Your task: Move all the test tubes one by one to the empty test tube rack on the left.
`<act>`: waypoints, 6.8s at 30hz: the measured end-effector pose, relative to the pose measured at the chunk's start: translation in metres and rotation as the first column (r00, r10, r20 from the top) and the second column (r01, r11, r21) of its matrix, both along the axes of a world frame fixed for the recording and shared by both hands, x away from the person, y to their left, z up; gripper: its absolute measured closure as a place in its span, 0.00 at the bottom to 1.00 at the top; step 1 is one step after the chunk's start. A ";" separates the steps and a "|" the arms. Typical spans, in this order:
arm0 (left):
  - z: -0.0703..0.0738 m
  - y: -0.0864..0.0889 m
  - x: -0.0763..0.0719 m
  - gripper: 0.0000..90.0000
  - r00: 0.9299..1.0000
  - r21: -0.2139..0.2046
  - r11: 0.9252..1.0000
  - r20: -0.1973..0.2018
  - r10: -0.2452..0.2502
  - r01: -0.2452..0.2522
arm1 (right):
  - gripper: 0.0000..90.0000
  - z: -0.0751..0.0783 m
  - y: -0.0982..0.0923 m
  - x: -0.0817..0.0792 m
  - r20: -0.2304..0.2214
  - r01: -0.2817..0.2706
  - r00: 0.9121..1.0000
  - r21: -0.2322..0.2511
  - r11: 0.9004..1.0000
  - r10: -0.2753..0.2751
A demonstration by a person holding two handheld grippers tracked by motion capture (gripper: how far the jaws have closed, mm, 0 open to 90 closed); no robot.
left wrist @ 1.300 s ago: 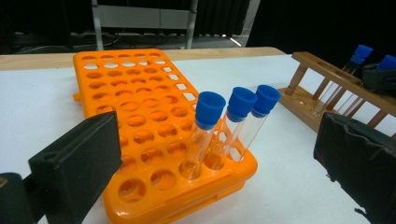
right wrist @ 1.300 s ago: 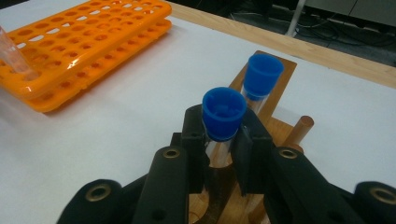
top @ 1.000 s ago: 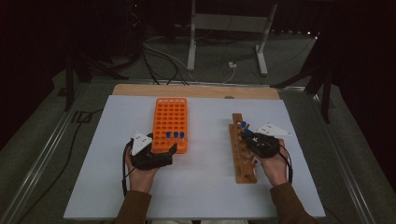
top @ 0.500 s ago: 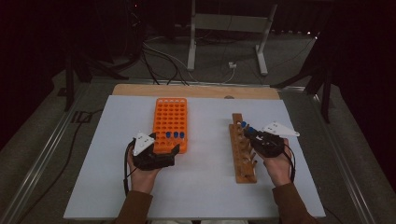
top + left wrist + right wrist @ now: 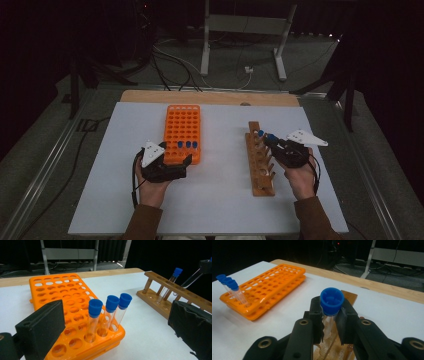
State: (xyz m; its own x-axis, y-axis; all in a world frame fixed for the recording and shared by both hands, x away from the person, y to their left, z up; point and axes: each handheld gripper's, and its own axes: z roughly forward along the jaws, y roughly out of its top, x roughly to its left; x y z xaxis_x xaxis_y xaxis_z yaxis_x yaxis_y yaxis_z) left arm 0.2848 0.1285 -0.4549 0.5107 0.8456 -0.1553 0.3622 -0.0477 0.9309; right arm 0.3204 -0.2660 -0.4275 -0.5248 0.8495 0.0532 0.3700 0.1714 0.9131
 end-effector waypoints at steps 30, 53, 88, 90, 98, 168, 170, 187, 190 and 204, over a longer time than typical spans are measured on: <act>0.004 -0.003 -0.002 0.02 1.000 0.018 1.000 0.012 -0.012 0.012 | 0.85 0.017 0.016 -0.012 0.033 -0.074 0.997 -0.007 0.997 0.074; 0.008 -0.015 -0.007 0.03 0.998 0.051 0.998 0.049 -0.028 0.025 | 0.85 0.008 0.052 -0.017 -0.010 -0.184 0.983 -0.045 0.982 0.184; -0.001 -0.109 -0.011 0.32 0.971 0.195 0.959 0.077 -0.225 0.207 | 0.85 0.009 0.078 -0.027 -0.048 -0.288 0.957 -0.015 0.958 0.287; -0.002 -0.113 -0.011 0.42 0.968 0.201 0.955 0.082 -0.239 0.219 | 0.85 0.009 0.079 -0.028 -0.051 -0.293 0.955 -0.013 0.956 0.292; -0.005 -0.124 -0.013 0.69 0.956 0.215 0.943 0.098 -0.278 0.253 | 0.85 0.008 0.081 -0.029 -0.054 -0.306 0.951 -0.014 0.952 0.305; 0.009 -0.042 -0.009 0.87 0.984 0.120 0.982 0.085 -0.154 0.144 | 0.01 0.017 0.056 -0.019 -0.038 -0.246 0.968 0.028 0.969 0.247; 0.010 -0.040 -0.009 0.87 0.985 0.121 0.983 0.087 -0.151 0.140 | 0.01 0.018 0.055 -0.019 -0.036 -0.244 0.969 0.029 0.969 0.245; 0.012 -0.014 -0.006 0.87 0.989 0.102 0.990 0.099 -0.106 0.096 | 0.01 0.022 0.048 -0.020 -0.019 -0.230 0.973 0.043 0.972 0.231; 0.012 -0.011 -0.006 0.87 0.990 0.101 0.991 0.100 -0.097 0.087 | 0.01 0.023 0.046 -0.020 -0.018 -0.227 0.974 0.047 0.973 0.228; 0.009 0.000 -0.003 0.87 0.993 0.114 0.993 0.102 -0.055 0.043 | 0.01 0.024 0.041 -0.019 -0.013 -0.221 0.975 0.054 0.974 0.222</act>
